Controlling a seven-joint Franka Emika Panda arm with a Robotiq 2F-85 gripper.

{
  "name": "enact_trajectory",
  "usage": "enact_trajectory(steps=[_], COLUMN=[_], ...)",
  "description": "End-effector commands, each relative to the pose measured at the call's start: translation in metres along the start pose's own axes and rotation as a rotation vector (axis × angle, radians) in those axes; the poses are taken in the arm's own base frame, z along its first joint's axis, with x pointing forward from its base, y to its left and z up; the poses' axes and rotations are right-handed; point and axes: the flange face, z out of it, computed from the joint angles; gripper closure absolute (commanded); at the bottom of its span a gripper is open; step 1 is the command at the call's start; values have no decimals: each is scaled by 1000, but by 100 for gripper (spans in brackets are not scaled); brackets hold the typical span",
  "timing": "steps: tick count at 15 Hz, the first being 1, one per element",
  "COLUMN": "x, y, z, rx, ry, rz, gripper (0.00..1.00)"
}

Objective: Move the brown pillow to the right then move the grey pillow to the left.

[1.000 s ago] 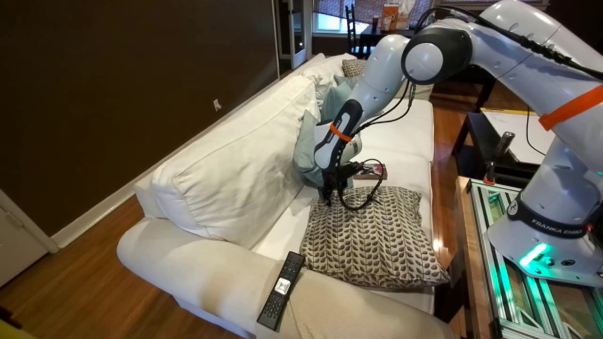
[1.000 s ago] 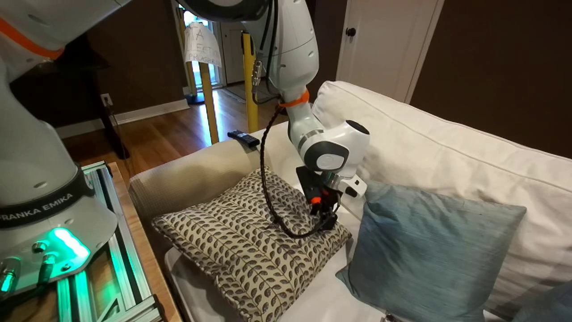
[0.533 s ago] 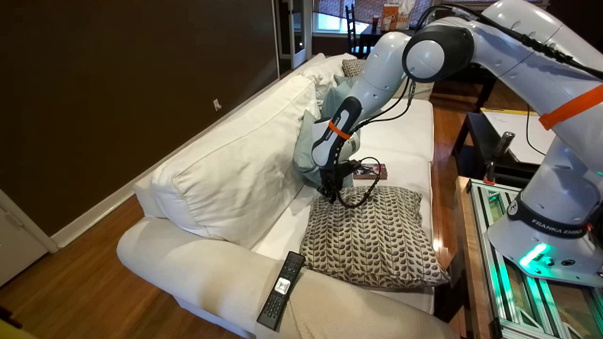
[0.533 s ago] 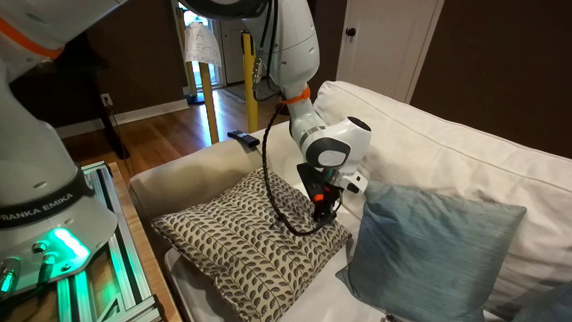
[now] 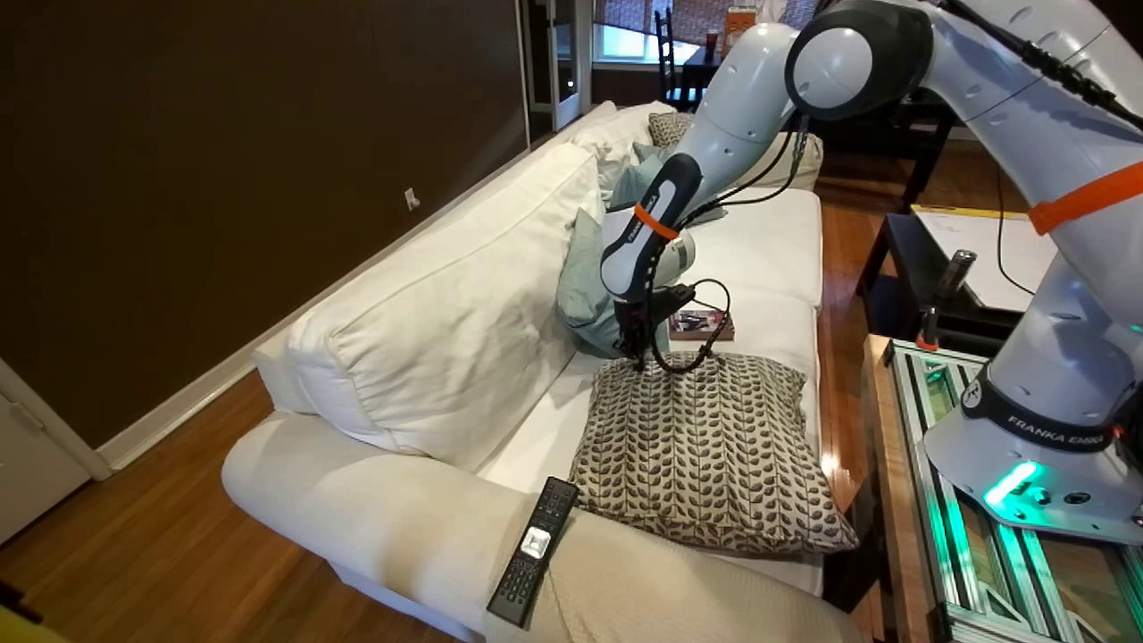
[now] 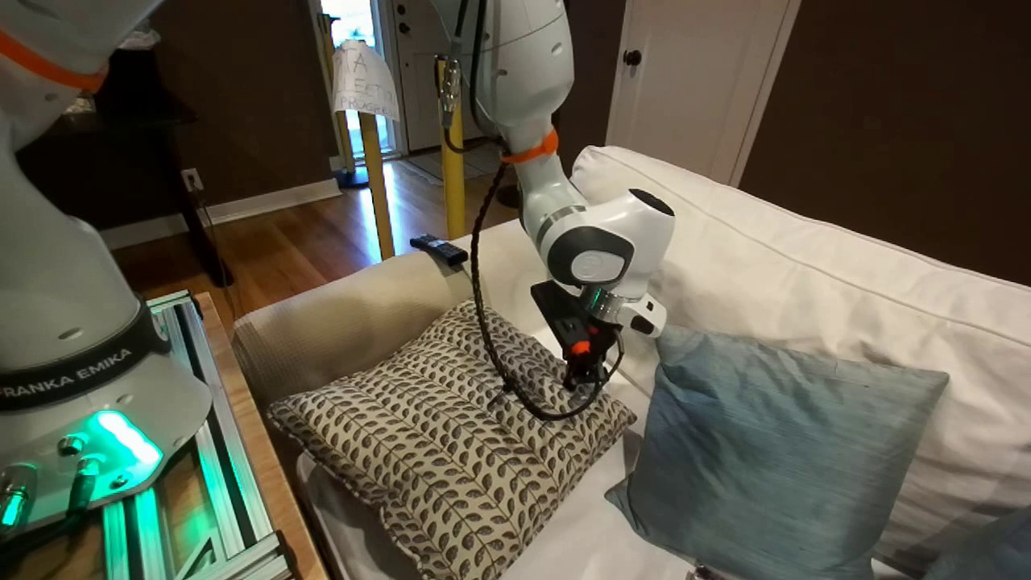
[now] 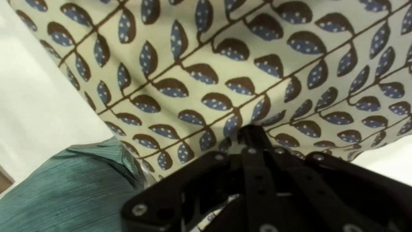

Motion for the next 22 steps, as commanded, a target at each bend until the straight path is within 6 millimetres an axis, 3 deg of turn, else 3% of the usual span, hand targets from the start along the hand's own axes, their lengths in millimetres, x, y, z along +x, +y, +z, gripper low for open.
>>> enact_trajectory(steps=[1, 11, 13, 18, 19, 22], x=[-37, -91, -91, -76, -83, -80], y=[11, 64, 78, 102, 99, 103], z=[-38, -130, -140, -132, -141, -136], rx=[-33, -142, -120, 6, -38, -13], ry=[8, 72, 84, 116, 112, 111], rz=[-46, -46, 18, 198, 156, 189], gripper=[100, 100, 73, 38, 54, 37])
